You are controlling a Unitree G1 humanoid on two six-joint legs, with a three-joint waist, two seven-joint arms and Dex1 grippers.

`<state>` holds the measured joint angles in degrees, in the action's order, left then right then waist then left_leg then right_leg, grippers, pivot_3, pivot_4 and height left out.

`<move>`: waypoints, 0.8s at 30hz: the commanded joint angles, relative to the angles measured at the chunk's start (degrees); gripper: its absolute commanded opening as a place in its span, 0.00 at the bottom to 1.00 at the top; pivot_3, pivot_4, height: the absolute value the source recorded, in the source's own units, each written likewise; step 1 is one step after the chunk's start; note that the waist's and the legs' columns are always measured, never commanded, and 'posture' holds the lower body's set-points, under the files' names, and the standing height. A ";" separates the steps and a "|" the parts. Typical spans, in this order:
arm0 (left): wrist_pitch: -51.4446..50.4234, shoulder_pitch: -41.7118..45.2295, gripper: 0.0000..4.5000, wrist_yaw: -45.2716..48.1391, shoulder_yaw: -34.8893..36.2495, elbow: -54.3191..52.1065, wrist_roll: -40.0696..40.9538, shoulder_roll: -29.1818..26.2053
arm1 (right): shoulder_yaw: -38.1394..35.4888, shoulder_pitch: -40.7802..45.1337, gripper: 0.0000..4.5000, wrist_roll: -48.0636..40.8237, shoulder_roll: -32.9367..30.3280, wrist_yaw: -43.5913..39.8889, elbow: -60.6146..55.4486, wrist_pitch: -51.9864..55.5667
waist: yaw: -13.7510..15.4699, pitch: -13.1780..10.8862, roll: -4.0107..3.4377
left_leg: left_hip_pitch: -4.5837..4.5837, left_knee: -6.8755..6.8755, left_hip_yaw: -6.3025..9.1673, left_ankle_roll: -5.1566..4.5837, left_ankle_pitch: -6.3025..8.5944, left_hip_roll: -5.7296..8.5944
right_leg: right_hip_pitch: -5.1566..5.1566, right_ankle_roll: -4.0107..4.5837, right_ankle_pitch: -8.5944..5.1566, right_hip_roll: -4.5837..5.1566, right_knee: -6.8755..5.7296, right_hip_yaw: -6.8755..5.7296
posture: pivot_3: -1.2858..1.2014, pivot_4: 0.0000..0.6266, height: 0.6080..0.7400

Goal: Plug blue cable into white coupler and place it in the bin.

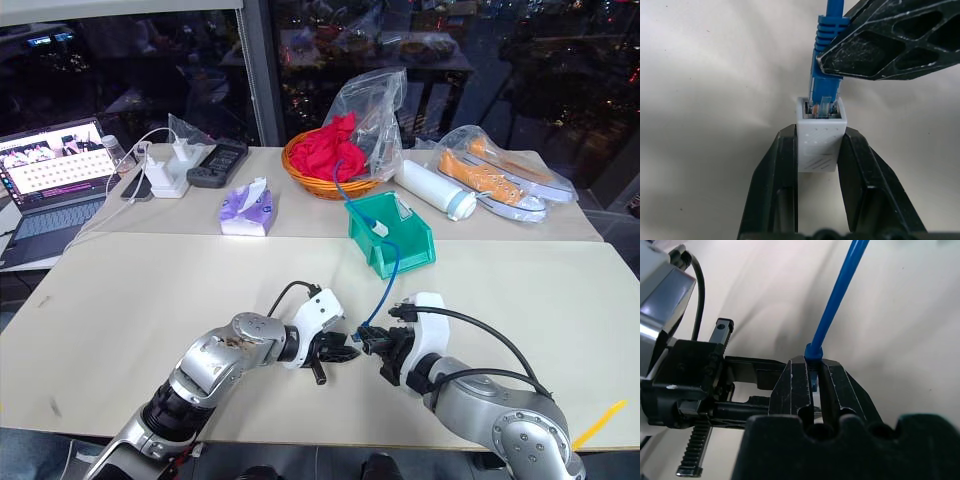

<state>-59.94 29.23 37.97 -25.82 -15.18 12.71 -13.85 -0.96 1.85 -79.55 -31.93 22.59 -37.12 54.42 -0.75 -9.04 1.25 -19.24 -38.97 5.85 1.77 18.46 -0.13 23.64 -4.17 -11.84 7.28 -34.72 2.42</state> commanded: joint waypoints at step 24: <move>1.94 1.49 0.14 -4.29 1.52 0.55 0.95 0.26 | 5.51 -1.18 0.00 9.21 -0.49 -10.27 5.48 5.58 | -0.14 0.75 0.16 | 1.00 0.21 0.09 -0.35 0.21 0.00 | -1.38 -0.49 -0.43 -0.02 0.60 -0.05 | 0.52 0.24 1.00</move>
<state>-60.23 29.00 35.31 -25.79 -13.05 14.69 -13.35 2.16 3.78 -68.12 -32.71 11.83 -34.38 55.30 -0.89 -8.30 1.41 -18.25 -38.76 5.94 1.43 18.67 -0.13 22.26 -4.66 -12.27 7.26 -34.12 2.36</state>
